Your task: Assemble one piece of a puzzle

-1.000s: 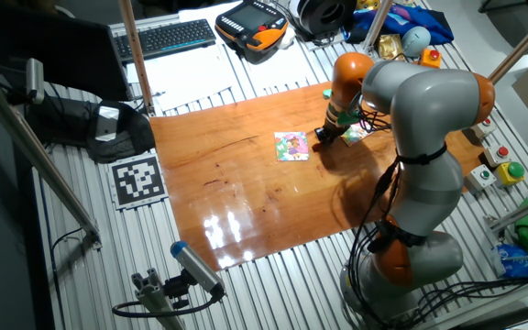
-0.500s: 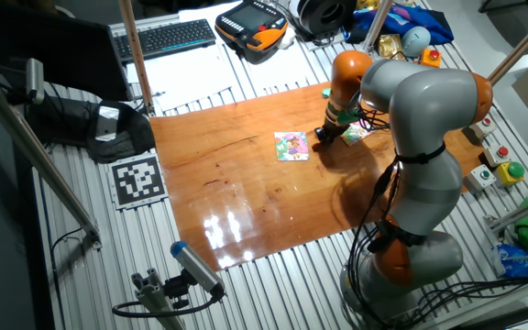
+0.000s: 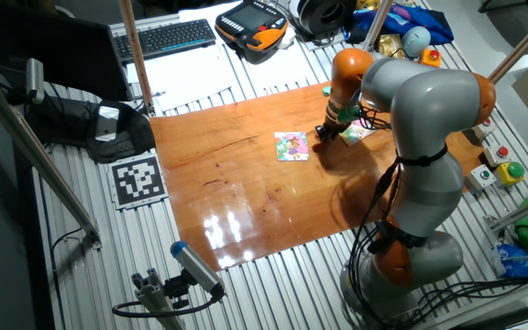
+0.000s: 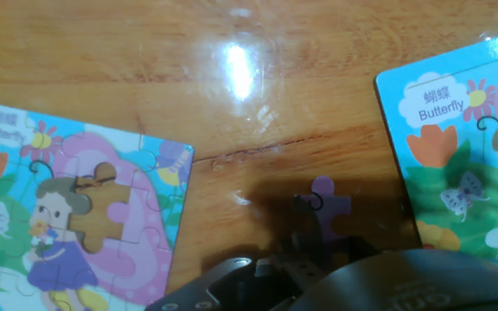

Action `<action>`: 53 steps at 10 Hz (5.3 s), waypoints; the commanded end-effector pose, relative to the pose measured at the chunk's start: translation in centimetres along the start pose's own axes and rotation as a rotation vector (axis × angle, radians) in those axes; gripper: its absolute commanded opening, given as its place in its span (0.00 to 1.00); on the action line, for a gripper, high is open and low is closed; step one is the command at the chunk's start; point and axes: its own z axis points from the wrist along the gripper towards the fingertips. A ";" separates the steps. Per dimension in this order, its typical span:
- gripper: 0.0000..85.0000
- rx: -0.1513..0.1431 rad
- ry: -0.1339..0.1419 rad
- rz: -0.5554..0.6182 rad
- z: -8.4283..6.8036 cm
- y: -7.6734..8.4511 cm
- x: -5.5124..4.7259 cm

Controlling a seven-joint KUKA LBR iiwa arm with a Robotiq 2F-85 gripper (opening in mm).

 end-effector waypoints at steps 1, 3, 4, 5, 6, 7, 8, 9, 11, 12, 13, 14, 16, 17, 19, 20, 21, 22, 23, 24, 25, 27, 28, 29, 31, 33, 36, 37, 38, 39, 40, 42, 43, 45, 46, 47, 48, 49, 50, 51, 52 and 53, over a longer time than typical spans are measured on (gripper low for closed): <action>0.00 -0.005 -0.001 0.009 -0.2 0.3 0.0; 0.00 -0.006 0.003 0.044 -1.0 1.1 0.1; 0.00 -0.001 0.002 0.066 -1.5 1.8 0.2; 0.00 0.009 -0.001 0.084 -1.6 2.5 0.3; 0.00 0.016 -0.010 0.109 -1.6 3.4 0.5; 0.00 0.018 -0.016 0.134 -1.5 4.1 0.7; 0.00 0.017 -0.015 0.151 -1.7 4.4 0.5; 0.00 0.018 -0.015 0.164 -2.0 5.0 0.3; 0.00 0.018 -0.006 0.188 -2.6 6.5 0.1; 0.00 0.013 -0.010 0.195 -2.5 7.4 0.1; 0.00 0.009 -0.013 0.198 -2.3 8.1 0.1; 0.00 0.007 -0.016 0.201 -2.2 8.4 -0.1; 0.00 0.007 -0.025 0.209 -1.8 9.3 -0.2; 0.00 0.001 -0.024 0.210 -1.5 9.6 -0.2; 0.00 -0.004 -0.030 0.219 -1.0 10.2 -0.4; 0.00 -0.008 -0.032 0.225 -0.7 10.7 -0.5; 0.00 -0.011 -0.032 0.228 -0.6 10.9 -0.6; 0.00 -0.015 -0.031 0.231 -0.5 11.1 -0.7; 0.00 -0.016 -0.031 0.236 -0.4 11.2 -0.8; 0.00 -0.017 -0.031 0.242 -0.3 11.3 -0.9; 0.00 -0.021 -0.025 0.246 -0.2 11.4 -1.0; 0.00 -0.031 -0.021 0.258 0.0 11.6 -1.1; 0.00 -0.031 -0.019 0.263 0.1 11.6 -1.0; 0.00 -0.029 -0.016 0.266 0.0 11.7 -1.0; 0.00 -0.027 -0.013 0.266 0.0 11.8 -0.9; 0.00 -0.026 -0.014 0.271 0.1 12.1 -0.7; 0.00 -0.025 -0.015 0.274 0.4 12.3 -0.7; 0.00 -0.026 -0.015 0.274 0.5 12.4 -0.7; 0.00 -0.026 -0.015 0.274 0.5 12.4 -0.7; 0.00 -0.025 -0.017 0.274 0.6 12.4 -0.8; 0.00 -0.025 -0.017 0.274 0.6 12.4 -0.8; 0.00 -0.025 -0.015 0.274 0.7 12.4 -0.7; 0.00 -0.021 -0.014 0.271 0.7 12.4 -0.7; 0.00 -0.019 -0.010 0.271 0.8 12.5 -0.7; 0.00 -0.022 -0.010 0.271 0.9 12.5 -0.8; 0.00 -0.023 -0.008 0.271 0.9 12.5 -0.8; 0.00 -0.023 -0.006 0.271 1.0 12.5 -0.8; 0.00 -0.023 -0.006 0.271 1.0 12.5 -0.8; 0.00 -0.023 -0.006 0.269 1.0 12.5 -0.8; 0.00 -0.023 -0.006 0.269 1.0 12.5 -0.8; 0.00 -0.023 -0.005 0.266 1.0 12.5 -0.8; 0.00 -0.021 -0.005 0.261 1.0 12.5 -0.8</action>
